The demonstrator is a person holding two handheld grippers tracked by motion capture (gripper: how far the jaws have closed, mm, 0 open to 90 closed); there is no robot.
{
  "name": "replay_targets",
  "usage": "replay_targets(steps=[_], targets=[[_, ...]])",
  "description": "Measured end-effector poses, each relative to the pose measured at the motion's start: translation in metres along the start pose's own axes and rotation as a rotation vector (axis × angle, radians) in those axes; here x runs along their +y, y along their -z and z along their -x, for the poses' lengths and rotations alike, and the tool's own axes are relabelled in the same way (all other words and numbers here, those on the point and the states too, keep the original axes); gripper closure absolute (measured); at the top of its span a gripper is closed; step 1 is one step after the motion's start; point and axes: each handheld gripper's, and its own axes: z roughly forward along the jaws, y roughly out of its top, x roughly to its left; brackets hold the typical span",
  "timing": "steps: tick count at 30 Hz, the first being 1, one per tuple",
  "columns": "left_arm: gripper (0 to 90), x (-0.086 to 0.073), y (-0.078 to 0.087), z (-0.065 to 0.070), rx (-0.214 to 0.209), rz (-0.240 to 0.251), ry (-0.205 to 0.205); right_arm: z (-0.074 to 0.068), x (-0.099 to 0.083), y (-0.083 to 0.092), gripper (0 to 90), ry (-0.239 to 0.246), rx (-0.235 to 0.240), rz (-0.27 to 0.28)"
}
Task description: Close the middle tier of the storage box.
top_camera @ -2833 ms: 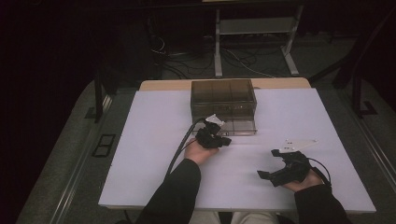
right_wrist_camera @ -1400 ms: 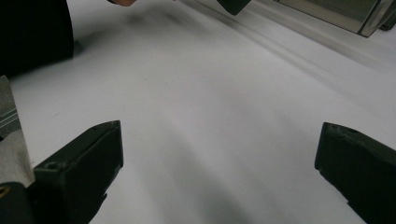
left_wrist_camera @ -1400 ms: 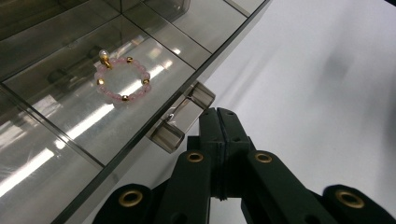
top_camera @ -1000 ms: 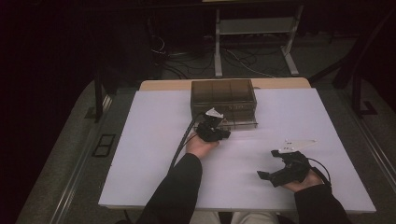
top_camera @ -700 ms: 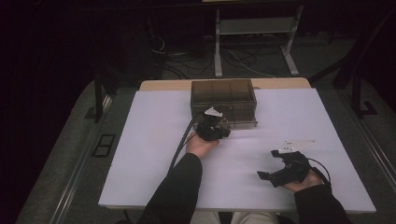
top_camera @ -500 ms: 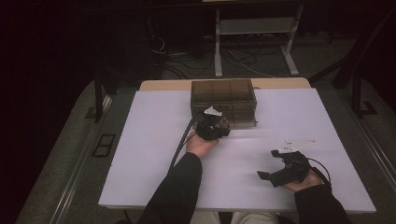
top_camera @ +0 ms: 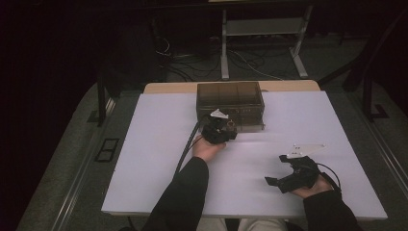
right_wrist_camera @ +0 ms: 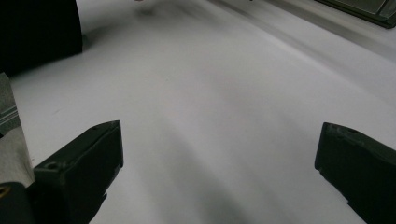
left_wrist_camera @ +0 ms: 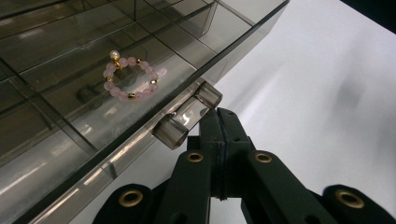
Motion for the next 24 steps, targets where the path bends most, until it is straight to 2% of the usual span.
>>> replay_targets(steps=[24], targets=[[89.3, 0.0071, -0.0065, -0.0046, 0.014, 0.004, 0.011, 0.0007, -0.0002, 0.0004, 0.5, 0.001, 0.001, 0.001]])
